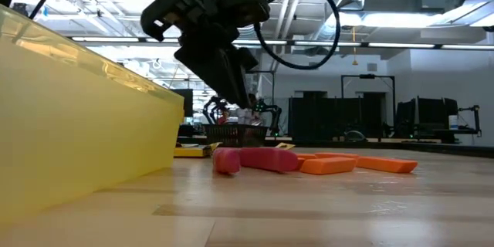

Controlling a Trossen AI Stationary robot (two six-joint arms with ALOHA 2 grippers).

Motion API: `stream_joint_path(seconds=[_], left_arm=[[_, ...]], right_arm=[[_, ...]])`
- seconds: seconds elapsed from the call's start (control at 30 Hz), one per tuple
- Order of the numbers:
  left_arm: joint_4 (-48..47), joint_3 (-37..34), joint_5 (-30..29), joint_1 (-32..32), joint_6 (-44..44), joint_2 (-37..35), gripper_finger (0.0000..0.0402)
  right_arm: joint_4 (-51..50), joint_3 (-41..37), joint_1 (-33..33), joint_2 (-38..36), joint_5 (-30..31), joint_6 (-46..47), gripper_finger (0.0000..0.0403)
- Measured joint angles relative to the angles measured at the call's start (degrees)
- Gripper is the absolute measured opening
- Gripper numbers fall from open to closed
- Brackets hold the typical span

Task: Pick & Place School Supplies
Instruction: Put the red puncher into the top black bin

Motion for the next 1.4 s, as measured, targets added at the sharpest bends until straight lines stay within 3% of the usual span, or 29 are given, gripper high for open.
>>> stream_joint_path(seconds=[0.37, 0.9, 1.4], left_arm=[[0.9, -0.1, 0.1, -0.7, -1.8, 6.1, 0.0134], [4.1, -0.1, 2.9, -0.4, -10.9, 6.3, 0.0134], [6.2, 0.3, 2.5, -0.3, -10.9, 10.3, 0.0134]], right_arm=[[-0.1, 0.0, 0.0, 0.1, 0.1, 0.0, 0.0088], [-0.2, 0.0, -0.1, 0.5, 0.1, -0.3, 0.0088], [-0.2, 0.0, -0.1, 0.7, 0.0, -0.5, 0.0088]])
